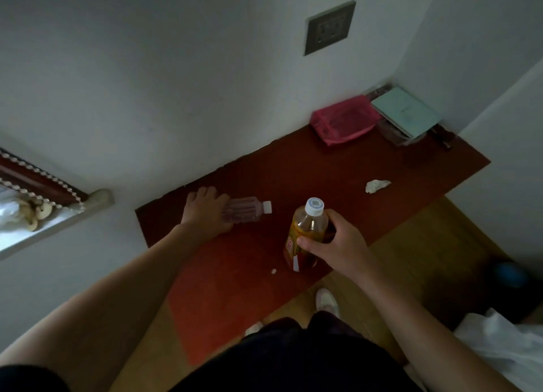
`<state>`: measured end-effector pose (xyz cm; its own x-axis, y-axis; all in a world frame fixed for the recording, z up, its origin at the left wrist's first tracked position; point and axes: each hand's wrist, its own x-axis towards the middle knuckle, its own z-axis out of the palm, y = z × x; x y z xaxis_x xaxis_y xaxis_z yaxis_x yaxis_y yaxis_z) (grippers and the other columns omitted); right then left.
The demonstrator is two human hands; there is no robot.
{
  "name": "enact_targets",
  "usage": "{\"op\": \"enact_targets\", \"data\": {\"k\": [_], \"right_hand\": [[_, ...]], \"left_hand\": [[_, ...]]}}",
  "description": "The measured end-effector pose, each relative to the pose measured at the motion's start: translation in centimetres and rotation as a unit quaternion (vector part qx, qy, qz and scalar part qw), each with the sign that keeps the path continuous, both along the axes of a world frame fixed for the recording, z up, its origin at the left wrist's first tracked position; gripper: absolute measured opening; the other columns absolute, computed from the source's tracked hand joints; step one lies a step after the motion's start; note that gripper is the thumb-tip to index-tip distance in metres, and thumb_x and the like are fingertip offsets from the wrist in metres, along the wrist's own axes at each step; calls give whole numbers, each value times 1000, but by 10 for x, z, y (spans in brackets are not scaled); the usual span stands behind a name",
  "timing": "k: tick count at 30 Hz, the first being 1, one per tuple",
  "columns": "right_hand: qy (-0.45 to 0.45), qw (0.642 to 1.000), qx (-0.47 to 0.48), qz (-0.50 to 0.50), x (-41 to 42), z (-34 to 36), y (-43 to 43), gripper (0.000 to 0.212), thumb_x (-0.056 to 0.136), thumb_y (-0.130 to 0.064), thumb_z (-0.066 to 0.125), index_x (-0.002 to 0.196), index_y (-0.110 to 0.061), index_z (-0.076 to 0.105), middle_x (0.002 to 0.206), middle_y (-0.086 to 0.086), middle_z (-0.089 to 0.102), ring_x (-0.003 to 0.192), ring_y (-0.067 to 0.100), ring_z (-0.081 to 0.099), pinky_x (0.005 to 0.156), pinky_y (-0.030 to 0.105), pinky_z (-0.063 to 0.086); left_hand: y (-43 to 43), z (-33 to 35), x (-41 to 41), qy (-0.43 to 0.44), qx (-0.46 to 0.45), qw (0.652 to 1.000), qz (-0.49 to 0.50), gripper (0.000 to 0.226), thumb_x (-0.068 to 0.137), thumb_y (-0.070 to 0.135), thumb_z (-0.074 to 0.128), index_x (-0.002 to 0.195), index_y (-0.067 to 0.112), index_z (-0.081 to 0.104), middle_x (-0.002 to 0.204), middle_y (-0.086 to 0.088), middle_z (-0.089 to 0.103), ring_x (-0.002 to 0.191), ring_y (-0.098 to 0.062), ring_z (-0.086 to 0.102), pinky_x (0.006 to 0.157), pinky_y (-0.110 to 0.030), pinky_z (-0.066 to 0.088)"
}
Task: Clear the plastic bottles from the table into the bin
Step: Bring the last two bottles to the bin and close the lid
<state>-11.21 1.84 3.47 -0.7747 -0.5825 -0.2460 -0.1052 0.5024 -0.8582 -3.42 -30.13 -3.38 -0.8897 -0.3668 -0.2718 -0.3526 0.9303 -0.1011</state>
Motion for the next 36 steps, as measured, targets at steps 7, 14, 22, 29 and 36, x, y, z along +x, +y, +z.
{"op": "enact_targets", "data": {"k": [7, 14, 22, 29, 36], "right_hand": [[-2, 995, -6, 98, -43, -3, 32, 42, 68, -64, 75, 104, -54, 55, 106, -31, 66, 96, -10, 63, 78, 20, 50], [-32, 969, -28, 243, -37, -7, 2, 45, 67, -61, 78, 106, -50, 57, 108, -35, 63, 98, -12, 61, 80, 21, 49], [-30, 894, -39, 445, 91, 2, -54, 50, 63, -56, 82, 107, -43, 62, 101, -25, 70, 91, -5, 66, 76, 26, 56], [3, 790, -9, 613, 248, -10, -72, 51, 63, -67, 79, 106, -51, 56, 104, -28, 68, 94, -4, 66, 81, 32, 61], [4, 718, 40, 694, 378, -42, -67, 52, 61, -62, 78, 105, -47, 56, 102, -24, 69, 99, 1, 66, 83, 25, 59]], "left_hand": [[67, -3, 49, 60, 158, 957, 236, 57, 68, 68, 74, 103, 25, 57, 94, 2, 68, 76, -18, 64, 61, -33, 50], [155, 29, 149, 305, 304, 750, 502, 56, 63, 74, 77, 87, 24, 69, 77, 5, 73, 68, -4, 70, 51, -17, 49], [242, 54, 323, 441, 294, 534, 659, 64, 60, 74, 81, 96, 22, 76, 95, 6, 78, 88, -8, 74, 72, -27, 60], [351, 47, 484, 501, 208, 362, 758, 63, 61, 69, 78, 100, 20, 73, 91, 3, 78, 84, -13, 75, 64, -23, 55], [453, 1, 593, 484, 190, 182, 835, 42, 81, 49, 79, 108, 21, 66, 107, -5, 72, 97, -23, 71, 83, -45, 62]]}}
